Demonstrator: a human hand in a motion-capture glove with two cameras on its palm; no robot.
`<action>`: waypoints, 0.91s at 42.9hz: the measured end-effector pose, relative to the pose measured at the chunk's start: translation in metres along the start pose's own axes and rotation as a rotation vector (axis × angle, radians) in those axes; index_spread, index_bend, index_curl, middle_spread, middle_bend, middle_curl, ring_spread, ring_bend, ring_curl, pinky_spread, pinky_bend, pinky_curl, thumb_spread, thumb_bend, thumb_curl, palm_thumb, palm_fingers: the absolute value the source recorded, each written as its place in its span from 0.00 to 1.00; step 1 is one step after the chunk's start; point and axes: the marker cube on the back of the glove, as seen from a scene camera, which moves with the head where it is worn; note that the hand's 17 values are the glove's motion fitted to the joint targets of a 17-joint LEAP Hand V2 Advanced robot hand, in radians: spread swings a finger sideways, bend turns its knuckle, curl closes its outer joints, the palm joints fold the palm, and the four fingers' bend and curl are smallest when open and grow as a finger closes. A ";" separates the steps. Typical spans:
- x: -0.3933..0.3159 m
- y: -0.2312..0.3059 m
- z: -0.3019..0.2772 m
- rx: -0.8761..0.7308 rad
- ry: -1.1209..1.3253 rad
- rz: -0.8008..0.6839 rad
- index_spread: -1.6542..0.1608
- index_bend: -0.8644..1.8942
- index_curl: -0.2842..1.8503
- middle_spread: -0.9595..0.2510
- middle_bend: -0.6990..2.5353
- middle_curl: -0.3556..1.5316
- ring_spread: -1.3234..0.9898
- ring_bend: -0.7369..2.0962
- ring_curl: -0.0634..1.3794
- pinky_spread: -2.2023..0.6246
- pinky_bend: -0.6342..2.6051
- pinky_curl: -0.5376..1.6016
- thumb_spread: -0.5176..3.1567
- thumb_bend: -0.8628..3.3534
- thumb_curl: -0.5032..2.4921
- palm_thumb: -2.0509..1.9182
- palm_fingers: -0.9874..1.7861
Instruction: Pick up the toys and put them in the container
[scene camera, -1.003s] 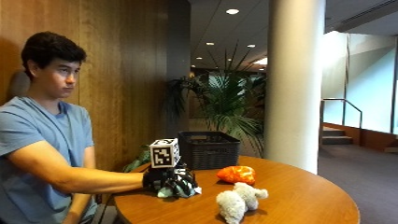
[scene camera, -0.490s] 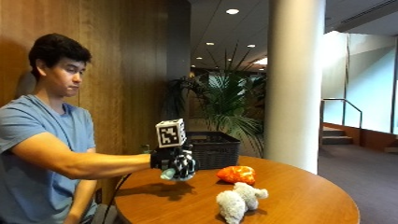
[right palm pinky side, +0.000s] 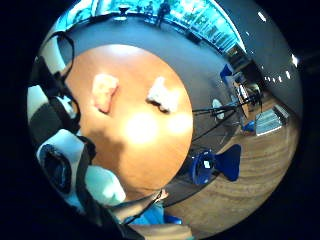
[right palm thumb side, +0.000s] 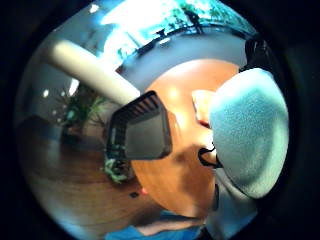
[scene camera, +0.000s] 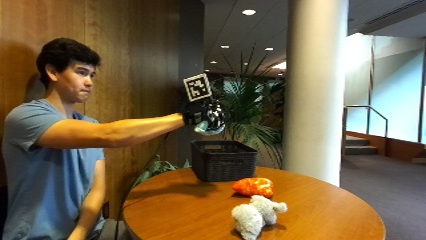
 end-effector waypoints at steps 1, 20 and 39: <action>-0.014 -0.005 -0.004 -0.003 -0.051 0.004 0.70 0.41 0.34 0.48 0.42 0.45 0.40 0.69 0.43 0.63 0.52 0.45 0.37 0.26 0.41 0.69 0.75; -0.188 -0.060 -0.036 0.029 -0.189 -0.187 0.70 0.41 0.41 0.45 0.42 0.52 0.40 0.70 0.43 0.63 0.53 0.46 0.35 0.25 0.46 0.69 0.74; -0.270 -0.051 0.002 -0.012 -0.266 -0.251 0.69 0.34 0.45 0.44 0.40 0.58 0.40 0.70 0.43 0.63 0.55 0.47 0.35 0.23 0.48 0.67 0.69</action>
